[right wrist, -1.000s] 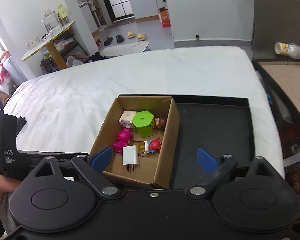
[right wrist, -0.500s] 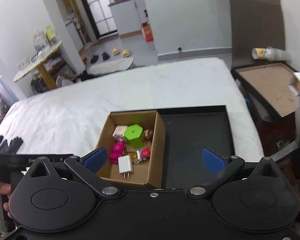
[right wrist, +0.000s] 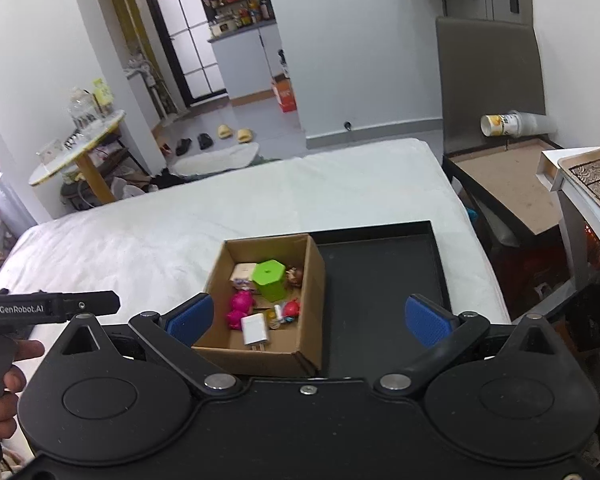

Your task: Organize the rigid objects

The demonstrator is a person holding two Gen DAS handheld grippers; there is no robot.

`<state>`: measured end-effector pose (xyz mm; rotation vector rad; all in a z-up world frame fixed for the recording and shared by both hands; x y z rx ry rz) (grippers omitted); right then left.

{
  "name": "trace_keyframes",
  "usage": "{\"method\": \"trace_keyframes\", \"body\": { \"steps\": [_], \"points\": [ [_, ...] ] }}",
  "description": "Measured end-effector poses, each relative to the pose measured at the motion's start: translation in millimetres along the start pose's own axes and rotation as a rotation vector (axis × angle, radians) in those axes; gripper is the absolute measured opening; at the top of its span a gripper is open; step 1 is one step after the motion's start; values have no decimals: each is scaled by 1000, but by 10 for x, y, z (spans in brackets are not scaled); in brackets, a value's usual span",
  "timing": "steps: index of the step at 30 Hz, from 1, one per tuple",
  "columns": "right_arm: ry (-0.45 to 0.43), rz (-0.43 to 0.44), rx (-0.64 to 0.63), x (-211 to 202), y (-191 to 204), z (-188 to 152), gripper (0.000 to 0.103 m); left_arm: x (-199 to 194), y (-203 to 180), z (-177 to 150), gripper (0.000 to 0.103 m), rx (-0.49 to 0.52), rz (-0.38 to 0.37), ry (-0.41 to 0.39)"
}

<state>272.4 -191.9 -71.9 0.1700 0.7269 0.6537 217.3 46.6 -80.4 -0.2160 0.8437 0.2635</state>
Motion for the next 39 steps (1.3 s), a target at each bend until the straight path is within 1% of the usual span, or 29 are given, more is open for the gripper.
{"method": "trace_keyframes", "body": {
  "steps": [4,9,12,18,22,26,30,35,37,39],
  "points": [
    [-28,-4,1,-149,74,-15,103,-240,12,21,95,-4,-21,-39],
    [-52,-36,21,-304,74,-51,103,-471,12,-20,96,16,-22,-75],
    [-62,-42,22,-388,76,-87,103,-596,-24,-52,96,49,-26,-105],
    [-76,-53,-18,-542,154,-179,103,-772,-99,-169,96,114,3,-145],
    [-80,-51,-22,-623,183,-224,103,-841,-101,-251,96,113,-1,-143],
    [-78,-60,-24,-683,208,-284,103,-906,-75,-342,96,119,13,-152],
    [-60,-32,-44,-730,270,-375,103,-953,-58,-452,96,127,1,-146],
    [-51,-24,-38,-805,285,-480,103,-993,-46,-573,96,139,2,-140],
    [-50,-26,-33,-841,278,-510,103,-1022,-35,-597,96,131,-10,-134],
    [-52,-32,-40,-880,284,-532,103,-1068,-25,-608,96,139,-11,-143]
  ]
}}
Point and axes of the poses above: each gripper's, at about its wrist camera, not at the fingertips, and x roughly the way its jaws point, y to its left, z to its top, the point moved 9 cm from there along x, roughly the way its jaws point, and after that the axes turned 13 degrees about z, right-handed, at the moved point
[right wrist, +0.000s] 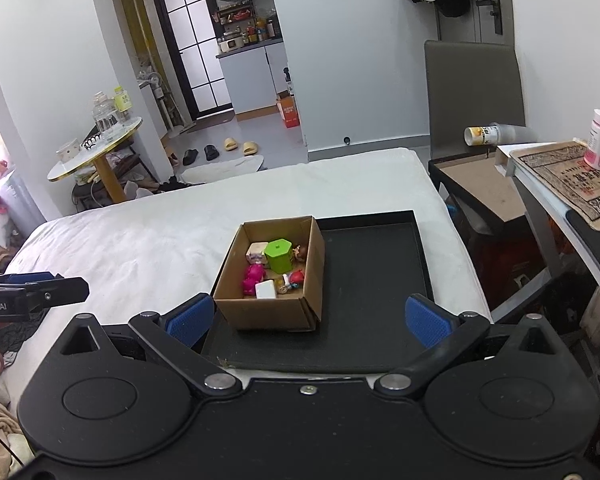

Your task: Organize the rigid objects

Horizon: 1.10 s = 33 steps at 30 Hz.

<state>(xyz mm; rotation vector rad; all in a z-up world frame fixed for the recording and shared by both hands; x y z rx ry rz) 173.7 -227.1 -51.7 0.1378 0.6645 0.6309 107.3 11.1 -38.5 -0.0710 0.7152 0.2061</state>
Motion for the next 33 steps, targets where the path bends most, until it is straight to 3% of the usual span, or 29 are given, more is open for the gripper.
{"method": "trace_keyframes", "body": {
  "steps": [9,33],
  "points": [
    [-5,1,-17,-85,46,-37,103,-109,74,-51,96,12,34,-14],
    [23,8,-33,-27,79,-110,103,-111,113,-155,96,13,34,-6]
  ]
}}
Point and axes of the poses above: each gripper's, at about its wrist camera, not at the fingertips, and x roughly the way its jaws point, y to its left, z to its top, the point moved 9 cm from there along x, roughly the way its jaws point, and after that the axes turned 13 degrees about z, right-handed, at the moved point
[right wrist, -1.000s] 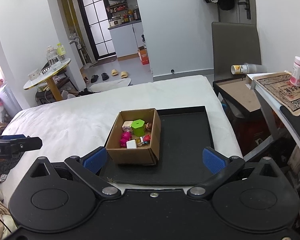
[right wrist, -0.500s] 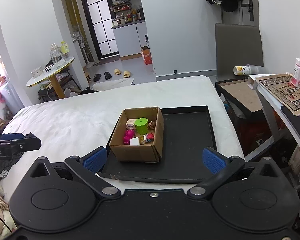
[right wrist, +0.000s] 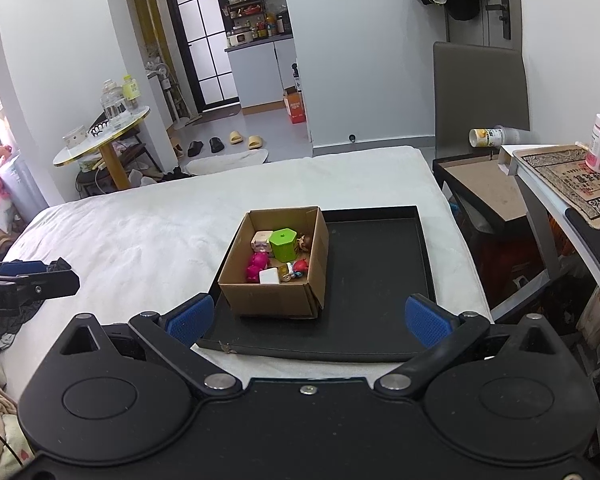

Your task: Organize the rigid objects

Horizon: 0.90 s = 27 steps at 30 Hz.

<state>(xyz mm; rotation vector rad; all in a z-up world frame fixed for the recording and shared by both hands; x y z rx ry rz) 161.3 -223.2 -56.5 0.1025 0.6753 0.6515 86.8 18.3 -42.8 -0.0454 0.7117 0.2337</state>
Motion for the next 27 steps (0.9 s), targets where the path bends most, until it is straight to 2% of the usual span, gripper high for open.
{"method": "trace_keyframes", "body": {
  "steps": [27],
  "points": [
    [11,10,-4,26,39,-33,103,24,16,-22,96,0,-3,13]
  ]
}}
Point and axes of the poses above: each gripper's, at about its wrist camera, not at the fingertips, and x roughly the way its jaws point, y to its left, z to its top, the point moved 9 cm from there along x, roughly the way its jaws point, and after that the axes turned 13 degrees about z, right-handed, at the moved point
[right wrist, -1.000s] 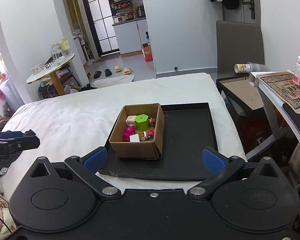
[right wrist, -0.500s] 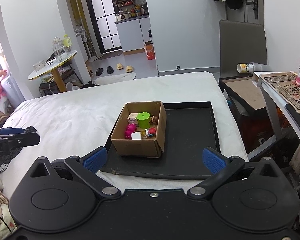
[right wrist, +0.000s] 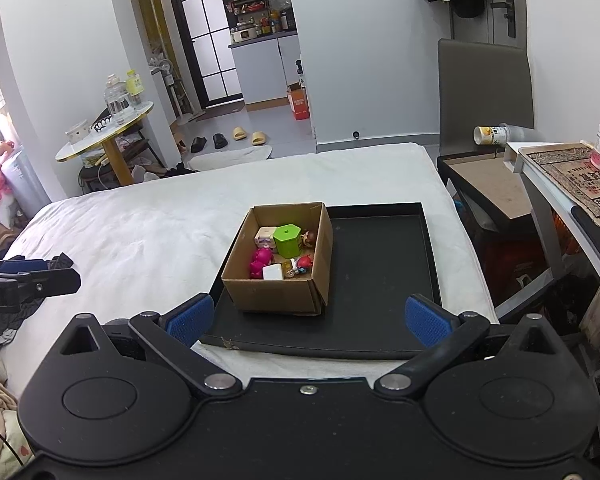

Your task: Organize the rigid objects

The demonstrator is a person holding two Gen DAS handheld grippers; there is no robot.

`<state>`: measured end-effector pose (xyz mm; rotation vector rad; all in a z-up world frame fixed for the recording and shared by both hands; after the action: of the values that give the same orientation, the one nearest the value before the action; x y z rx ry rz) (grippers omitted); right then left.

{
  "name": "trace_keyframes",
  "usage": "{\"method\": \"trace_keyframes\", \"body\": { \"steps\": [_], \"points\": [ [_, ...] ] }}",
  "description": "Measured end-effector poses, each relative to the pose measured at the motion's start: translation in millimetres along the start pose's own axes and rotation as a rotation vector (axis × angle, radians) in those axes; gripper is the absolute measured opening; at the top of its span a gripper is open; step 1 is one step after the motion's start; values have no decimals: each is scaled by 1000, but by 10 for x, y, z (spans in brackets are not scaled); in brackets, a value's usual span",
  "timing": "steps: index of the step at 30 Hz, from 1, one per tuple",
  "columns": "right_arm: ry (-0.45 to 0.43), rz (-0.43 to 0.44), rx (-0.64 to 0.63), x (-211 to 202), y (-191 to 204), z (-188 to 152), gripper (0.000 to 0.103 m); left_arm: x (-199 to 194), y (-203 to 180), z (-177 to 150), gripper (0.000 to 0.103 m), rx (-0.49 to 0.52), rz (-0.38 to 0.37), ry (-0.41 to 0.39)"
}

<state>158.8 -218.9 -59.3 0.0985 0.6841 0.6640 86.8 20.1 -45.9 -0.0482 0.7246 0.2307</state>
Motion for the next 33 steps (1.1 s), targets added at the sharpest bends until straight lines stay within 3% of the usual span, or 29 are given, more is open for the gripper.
{"method": "trace_keyframes", "body": {
  "steps": [33],
  "points": [
    [-6,-17,-23,-26,83,-9,103,20,31,-40,96,-4,-1,5]
  ]
}}
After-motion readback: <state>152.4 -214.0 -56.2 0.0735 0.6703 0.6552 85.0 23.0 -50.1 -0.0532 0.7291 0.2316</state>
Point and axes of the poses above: each gripper's, at about its wrist camera, not at the fingertips, and x roughly the way its jaws point, y to its left, z to its top, the point moved 9 cm from there along x, roughly the way its jaws point, and after that the axes turned 13 degrees about z, right-handed, at the moved point
